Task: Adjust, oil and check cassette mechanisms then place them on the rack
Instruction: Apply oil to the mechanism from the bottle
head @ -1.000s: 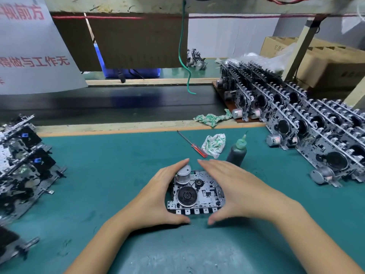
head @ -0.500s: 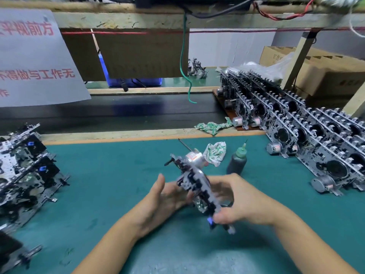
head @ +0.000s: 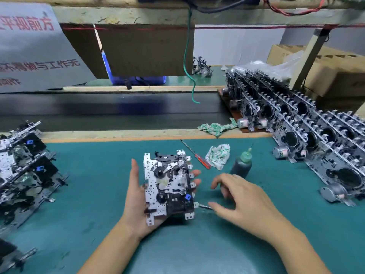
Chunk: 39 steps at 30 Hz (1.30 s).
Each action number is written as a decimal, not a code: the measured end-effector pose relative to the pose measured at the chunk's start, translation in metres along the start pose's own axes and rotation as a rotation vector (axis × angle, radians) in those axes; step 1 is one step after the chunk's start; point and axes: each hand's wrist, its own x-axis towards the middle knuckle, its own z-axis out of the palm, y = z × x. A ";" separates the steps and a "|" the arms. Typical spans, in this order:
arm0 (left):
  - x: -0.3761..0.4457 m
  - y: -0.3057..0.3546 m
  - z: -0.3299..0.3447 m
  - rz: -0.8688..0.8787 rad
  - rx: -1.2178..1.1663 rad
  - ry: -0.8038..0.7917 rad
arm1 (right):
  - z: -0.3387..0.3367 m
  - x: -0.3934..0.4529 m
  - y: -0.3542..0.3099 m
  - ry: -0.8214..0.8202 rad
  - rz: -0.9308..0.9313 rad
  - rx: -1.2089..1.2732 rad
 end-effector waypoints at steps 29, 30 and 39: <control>0.011 -0.010 0.003 -0.281 0.107 0.399 | 0.015 0.008 -0.024 -0.440 0.400 0.942; 0.011 -0.010 0.003 -0.277 0.112 0.408 | 0.014 0.008 -0.024 -0.449 0.408 0.953; 0.010 -0.011 0.007 -0.270 0.125 0.423 | 0.010 0.007 -0.024 -0.445 0.418 0.858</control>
